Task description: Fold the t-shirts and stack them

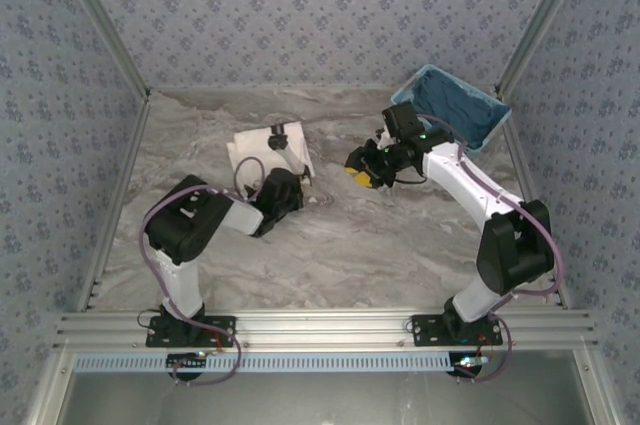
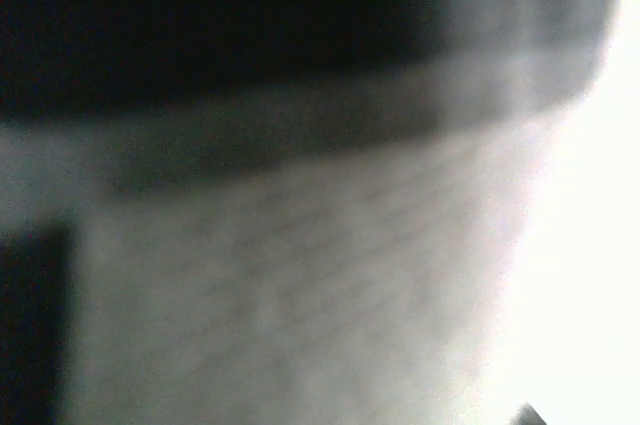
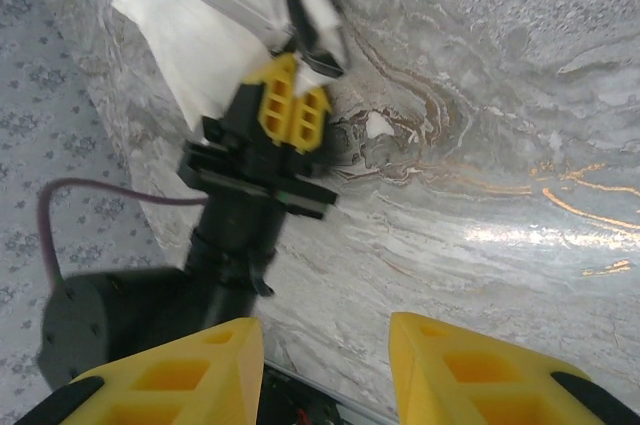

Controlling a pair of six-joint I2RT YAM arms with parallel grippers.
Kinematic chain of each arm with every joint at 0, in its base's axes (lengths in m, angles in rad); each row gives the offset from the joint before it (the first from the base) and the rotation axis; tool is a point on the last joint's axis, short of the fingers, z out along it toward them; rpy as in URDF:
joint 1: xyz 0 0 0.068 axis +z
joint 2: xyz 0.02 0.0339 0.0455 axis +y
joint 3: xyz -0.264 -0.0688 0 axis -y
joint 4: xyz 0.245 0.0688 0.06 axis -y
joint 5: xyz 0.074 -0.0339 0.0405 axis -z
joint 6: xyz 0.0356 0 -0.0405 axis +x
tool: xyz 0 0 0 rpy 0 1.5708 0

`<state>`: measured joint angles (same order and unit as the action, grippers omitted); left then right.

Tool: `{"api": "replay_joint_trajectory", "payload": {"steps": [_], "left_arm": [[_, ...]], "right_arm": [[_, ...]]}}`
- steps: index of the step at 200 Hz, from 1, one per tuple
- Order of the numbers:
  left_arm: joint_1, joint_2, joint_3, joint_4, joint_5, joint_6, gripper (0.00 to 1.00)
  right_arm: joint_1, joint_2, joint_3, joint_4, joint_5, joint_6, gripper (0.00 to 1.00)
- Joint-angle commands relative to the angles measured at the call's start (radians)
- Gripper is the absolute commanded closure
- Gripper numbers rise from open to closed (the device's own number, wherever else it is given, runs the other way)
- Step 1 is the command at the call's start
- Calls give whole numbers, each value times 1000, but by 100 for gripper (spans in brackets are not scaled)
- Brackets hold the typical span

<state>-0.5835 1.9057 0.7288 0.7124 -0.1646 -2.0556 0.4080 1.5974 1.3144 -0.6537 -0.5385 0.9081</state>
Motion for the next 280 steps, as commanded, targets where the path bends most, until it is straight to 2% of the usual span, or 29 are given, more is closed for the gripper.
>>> {"api": "replay_joint_trajectory", "payload": {"steps": [1,30,60,84,127,163,175,200,220,224,227,234,244,247,250,252,254,280], "left_arm": [[186,1,-46,-98,112,162,97],[403,-53,47,-359,342,474,98],[586,-54,186,-605,455,754,98],[679,-6,353,-820,484,956,96],[764,81,505,-914,537,1036,95],[776,67,548,-1034,486,1085,94],[778,47,525,-1041,464,1096,85],[781,-2,501,-1068,445,1115,56],[774,-117,466,-1056,435,1120,36],[773,-144,461,-1056,433,1124,28],[772,-168,458,-1058,430,1128,17],[771,-226,444,-1063,421,1134,4],[771,-309,422,-1066,420,1141,2],[771,-338,416,-1069,418,1145,2],[771,-365,409,-1074,416,1150,2],[770,-383,405,-1080,413,1154,2],[769,-405,399,-1086,408,1159,2],[767,-677,303,-1163,344,1222,2]], "right_arm": [[22,17,48,-34,31,-11,60],[26,38,69,-43,19,-15,60],[25,62,73,-17,14,-4,60],[26,90,86,1,13,6,60],[35,111,105,5,14,11,60],[43,110,105,6,24,14,59],[46,110,103,11,24,14,59],[52,104,102,28,31,15,58],[54,87,91,20,38,6,56],[54,79,86,21,42,7,56],[52,72,83,24,48,8,55],[49,53,75,23,66,2,54],[43,18,67,16,104,-11,50],[41,7,64,12,117,-17,46],[39,-4,61,9,128,-23,17],[38,-12,60,8,135,-28,6],[36,-21,58,8,141,-31,1],[22,-153,30,-39,281,-83,0]]}}
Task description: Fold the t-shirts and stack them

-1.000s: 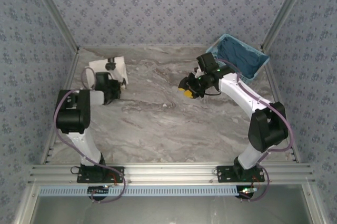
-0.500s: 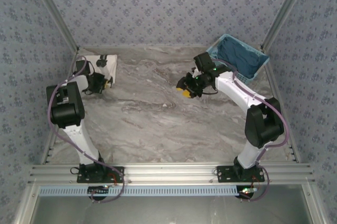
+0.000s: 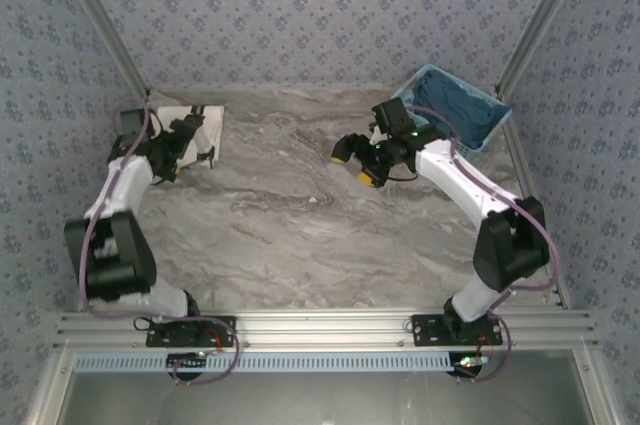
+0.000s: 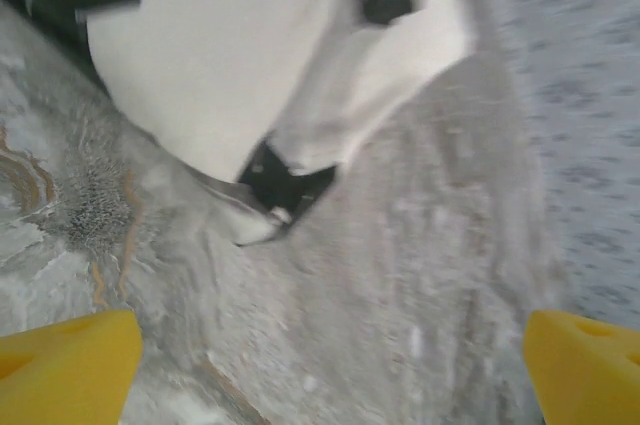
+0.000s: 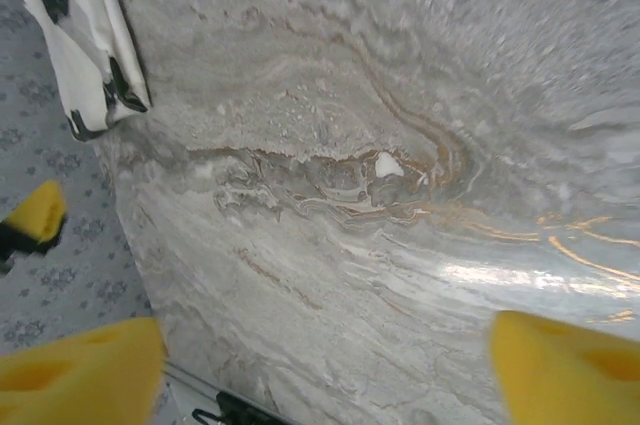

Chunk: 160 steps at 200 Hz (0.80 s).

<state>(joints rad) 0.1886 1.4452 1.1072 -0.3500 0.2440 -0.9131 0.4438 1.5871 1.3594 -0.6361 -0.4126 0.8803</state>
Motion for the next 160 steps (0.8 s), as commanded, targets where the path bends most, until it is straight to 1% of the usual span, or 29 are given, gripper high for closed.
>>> {"api": "replay_joint_trajectory", "payload": {"steps": [1,18,28,36,48,60,69,77,91,103,113,117,126,137,160], "left_arm": [[-6,-230,-80,-103,-67,81,2],[-5,-388,-157,-146,-110,118,2],[-7,-451,-189,-195,-161,143,2],[-9,-488,-215,-243,-231,151,2],[-10,-530,-248,-303,-370,142,2],[-24,-566,-286,-349,-542,115,2],[-38,-604,-335,-336,-648,106,2],[-48,-653,-397,-261,-688,144,2],[-57,-754,-532,-68,-688,281,2],[-65,-829,-642,82,-699,380,2],[-66,-863,-721,180,-711,436,2],[-67,-868,-749,224,-707,468,2],[-66,-861,-806,307,-678,540,2],[-66,-824,-860,402,-624,611,2],[-64,-685,-886,494,-568,613,2]], "right_arm": [[-15,-149,-18,-60,163,-59,0],[-15,-256,-61,-88,308,-90,0],[-19,-320,-101,-95,377,-123,0],[-29,-363,-132,-99,420,-155,0],[-45,-408,-158,-134,512,-188,0],[-59,-444,-223,-162,664,-188,0],[-67,-480,-283,-126,761,-203,0],[-75,-527,-359,-45,812,-241,0],[-88,-596,-505,103,900,-336,0],[-95,-643,-644,321,939,-471,0],[-103,-660,-726,432,980,-515,0],[-106,-660,-756,483,999,-561,0],[-115,-641,-813,585,1032,-634,0],[-142,-600,-861,681,1029,-696,0],[-195,-469,-878,766,1023,-730,0]]}}
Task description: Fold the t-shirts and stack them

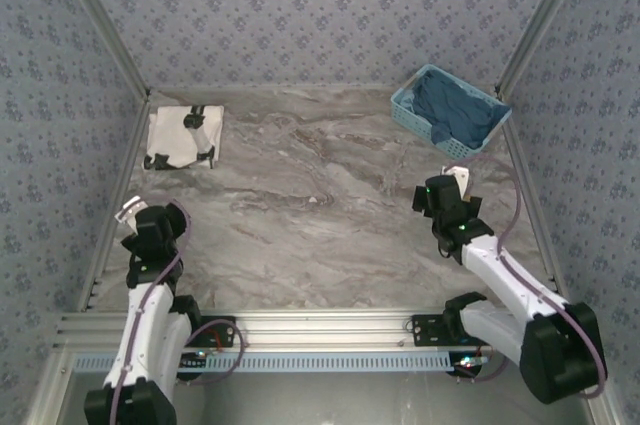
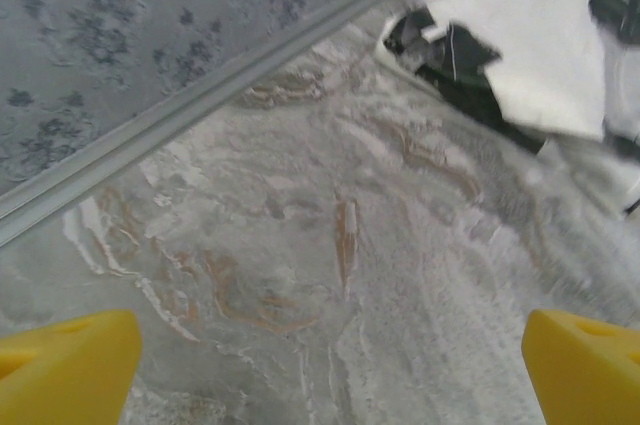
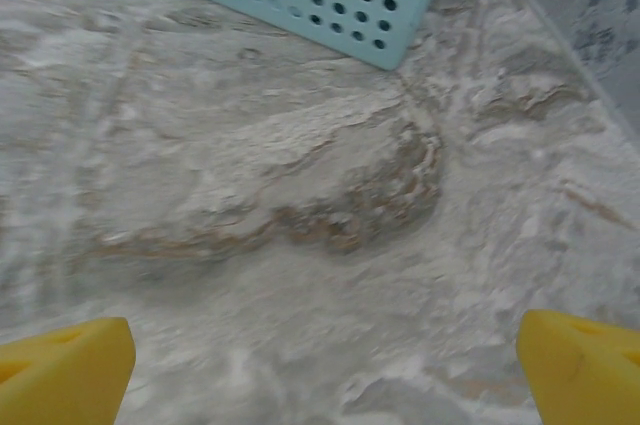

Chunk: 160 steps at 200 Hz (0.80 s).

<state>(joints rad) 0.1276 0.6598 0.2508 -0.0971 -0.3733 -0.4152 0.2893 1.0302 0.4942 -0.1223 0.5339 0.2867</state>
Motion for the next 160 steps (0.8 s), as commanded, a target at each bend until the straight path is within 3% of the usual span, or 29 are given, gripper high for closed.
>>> {"api": "replay_joint_trajectory", "payload": {"steps": [1,37,61,85,101,133,160], "left_arm": [[-3,106,-28,246,51,116,2],[15,342,-12,534,136,128,2],[30,493,37,677,229,147,2],[29,607,99,752,295,170,2],[31,682,127,792,345,210,2],[45,750,128,850,383,215,2],[17,736,1,1071,336,235,2]], "right_arm": [[-44,94,-14,259,76,-137,0],[-97,292,-64,570,-10,-288,0],[-141,387,-61,768,-105,-317,0],[-209,484,-45,847,-147,-298,0],[-232,473,-31,801,-190,-251,0],[-255,446,-154,1008,-251,-270,0],[-258,465,-241,1165,-277,-252,0]]}}
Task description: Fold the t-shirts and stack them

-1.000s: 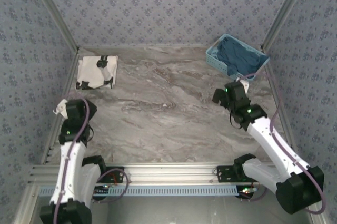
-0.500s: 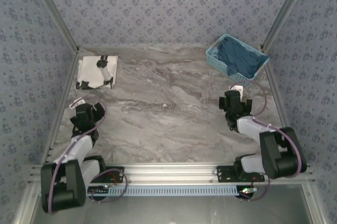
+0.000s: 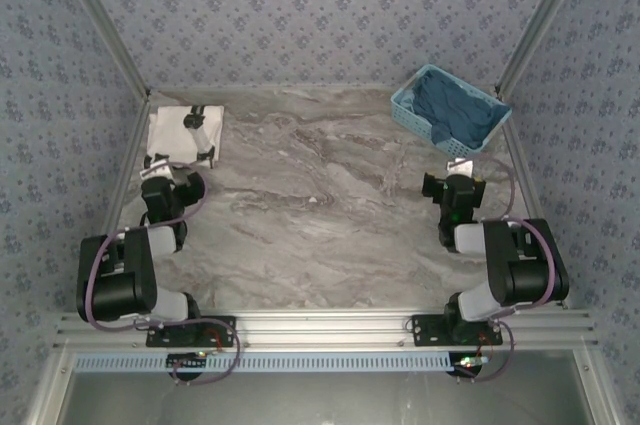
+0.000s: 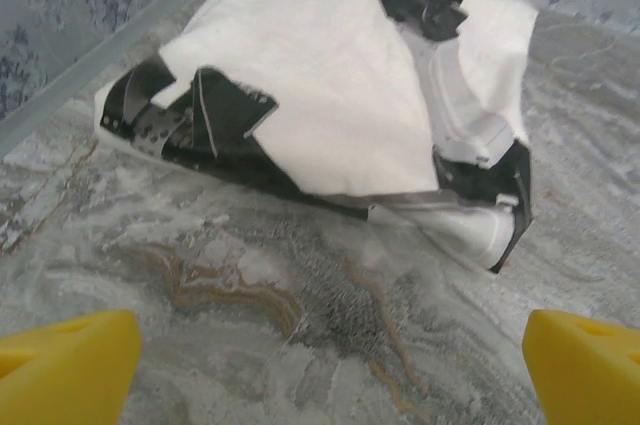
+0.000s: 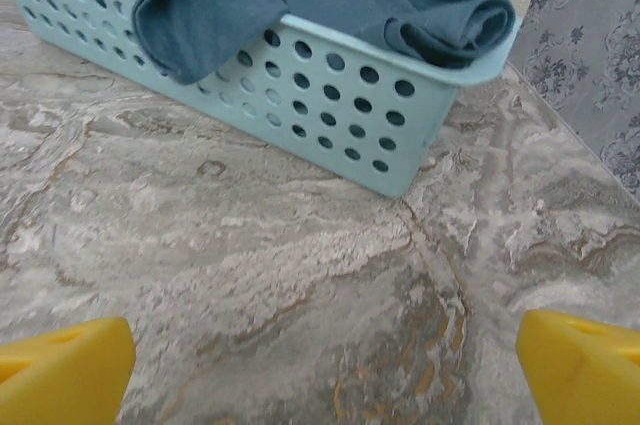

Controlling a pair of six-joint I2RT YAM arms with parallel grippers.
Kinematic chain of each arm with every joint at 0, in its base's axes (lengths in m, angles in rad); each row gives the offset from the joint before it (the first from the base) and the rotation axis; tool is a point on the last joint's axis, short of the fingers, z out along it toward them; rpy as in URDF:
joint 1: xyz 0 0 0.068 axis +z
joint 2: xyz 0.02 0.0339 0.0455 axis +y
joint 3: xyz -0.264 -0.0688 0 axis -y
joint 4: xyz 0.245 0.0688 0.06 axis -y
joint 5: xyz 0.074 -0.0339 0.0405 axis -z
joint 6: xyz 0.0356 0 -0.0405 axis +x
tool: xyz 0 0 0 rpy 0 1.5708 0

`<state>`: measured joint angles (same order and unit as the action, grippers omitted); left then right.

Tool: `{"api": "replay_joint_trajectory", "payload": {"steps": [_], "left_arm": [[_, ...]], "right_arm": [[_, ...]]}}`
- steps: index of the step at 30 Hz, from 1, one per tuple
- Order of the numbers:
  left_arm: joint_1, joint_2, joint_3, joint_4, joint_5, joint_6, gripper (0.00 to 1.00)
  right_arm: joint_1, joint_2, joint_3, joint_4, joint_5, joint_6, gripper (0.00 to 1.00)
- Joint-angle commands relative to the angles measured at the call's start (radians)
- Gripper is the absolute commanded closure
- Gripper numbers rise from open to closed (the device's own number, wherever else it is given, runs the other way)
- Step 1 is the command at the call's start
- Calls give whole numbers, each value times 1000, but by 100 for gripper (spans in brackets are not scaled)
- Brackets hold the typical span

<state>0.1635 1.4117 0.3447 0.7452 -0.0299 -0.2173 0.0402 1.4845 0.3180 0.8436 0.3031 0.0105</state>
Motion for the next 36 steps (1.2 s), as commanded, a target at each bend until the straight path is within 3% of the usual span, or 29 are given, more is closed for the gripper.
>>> {"api": "replay_joint_trajectory", "payload": {"steps": [1,3,6,8,12,13,29,32,36], "left_arm": [[-21,-15,-98,238,-13,37,2],[-59,29,-174,412,-113,39,2],[-79,160,-166,563,-104,71,2],[-86,96,-110,348,-101,76,2],[-108,109,14,140,-56,123,2],[-111,119,27,147,-49,128,2],[-133,115,20,151,-118,130,2],[-134,115,20,149,-120,131,2],[-133,115,18,153,-119,131,2]], "right_arm": [[-9,19,-69,212,-41,25,0],[-4,114,-121,462,-10,-33,0],[-17,57,-126,360,-44,31,0],[-30,82,-106,375,-37,11,0],[-48,52,2,117,-56,64,0],[-39,63,29,96,-45,11,0],[-19,63,27,102,-40,-10,0],[-39,58,40,62,-113,13,0],[-40,57,36,77,-110,1,0]]}}
